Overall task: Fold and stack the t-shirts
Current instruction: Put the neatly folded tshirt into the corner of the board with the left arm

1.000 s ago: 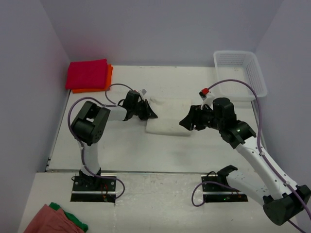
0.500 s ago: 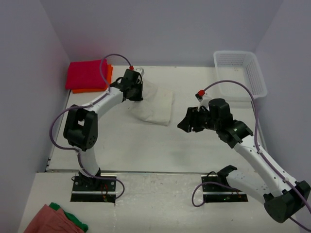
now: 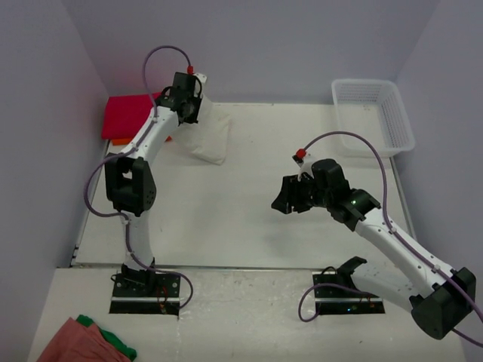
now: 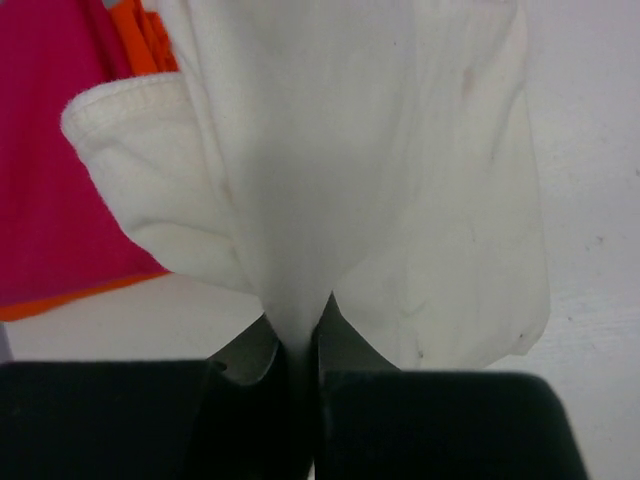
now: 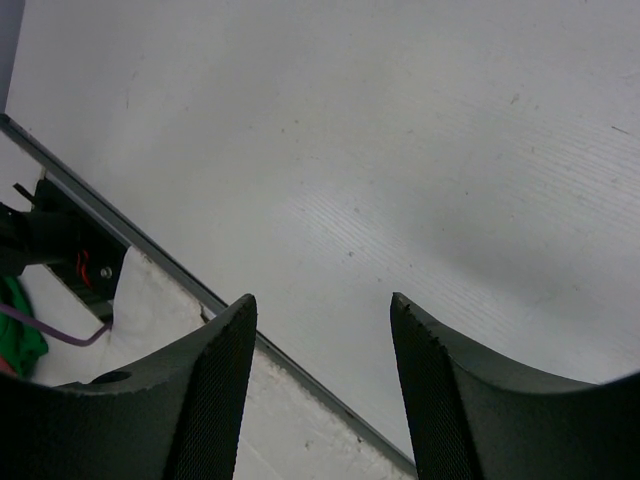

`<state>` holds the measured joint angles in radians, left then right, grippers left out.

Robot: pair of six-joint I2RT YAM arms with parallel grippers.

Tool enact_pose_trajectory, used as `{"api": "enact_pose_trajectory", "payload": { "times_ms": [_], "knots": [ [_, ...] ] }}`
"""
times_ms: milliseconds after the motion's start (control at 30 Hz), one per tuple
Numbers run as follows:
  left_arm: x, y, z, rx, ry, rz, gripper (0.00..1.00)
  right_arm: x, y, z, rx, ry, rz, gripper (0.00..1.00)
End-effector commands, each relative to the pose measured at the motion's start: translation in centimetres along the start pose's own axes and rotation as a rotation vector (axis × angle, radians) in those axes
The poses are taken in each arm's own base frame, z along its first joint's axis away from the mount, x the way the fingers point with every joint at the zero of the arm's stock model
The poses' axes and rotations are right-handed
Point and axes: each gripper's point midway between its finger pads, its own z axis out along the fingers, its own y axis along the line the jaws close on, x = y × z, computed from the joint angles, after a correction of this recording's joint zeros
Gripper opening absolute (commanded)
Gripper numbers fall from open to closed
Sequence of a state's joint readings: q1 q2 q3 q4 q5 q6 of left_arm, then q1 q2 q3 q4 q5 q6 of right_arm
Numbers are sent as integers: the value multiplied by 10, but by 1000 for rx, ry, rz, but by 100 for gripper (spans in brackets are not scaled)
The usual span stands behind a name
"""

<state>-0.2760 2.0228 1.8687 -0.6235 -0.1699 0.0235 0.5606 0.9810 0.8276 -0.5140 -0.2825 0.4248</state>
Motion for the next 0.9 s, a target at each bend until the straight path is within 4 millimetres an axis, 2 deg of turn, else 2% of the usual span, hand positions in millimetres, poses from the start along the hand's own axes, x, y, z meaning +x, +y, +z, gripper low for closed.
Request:
{"api": "enact_pose_trajectory", "payload": {
  "times_ms": [0,67,100,200,300,467,600,867],
  "knots": [
    [-47,35,-2,-61,-94,77,0,3,5,8,-30,12,-34,57],
    [-55,46,0,-103,-88,110,0,6,4,11,-23,22,-35,58],
    [-68,52,1,-120,-114,112,0,6,3,12,-19,25,-36,58],
    [-93,64,-4,-139,-175,127,0,10,2,17,-10,47,-35,58],
    [-110,74,-8,-151,-230,146,0,15,0,22,-5,69,-35,58],
    [-123,95,-22,-181,-276,133,0,23,-5,29,14,105,-26,57],
    [-134,101,-38,-189,-314,135,0,21,-5,31,19,110,-17,58],
    [-143,115,-49,-203,-343,119,0,26,-3,31,19,116,-9,57]
  ]
}}
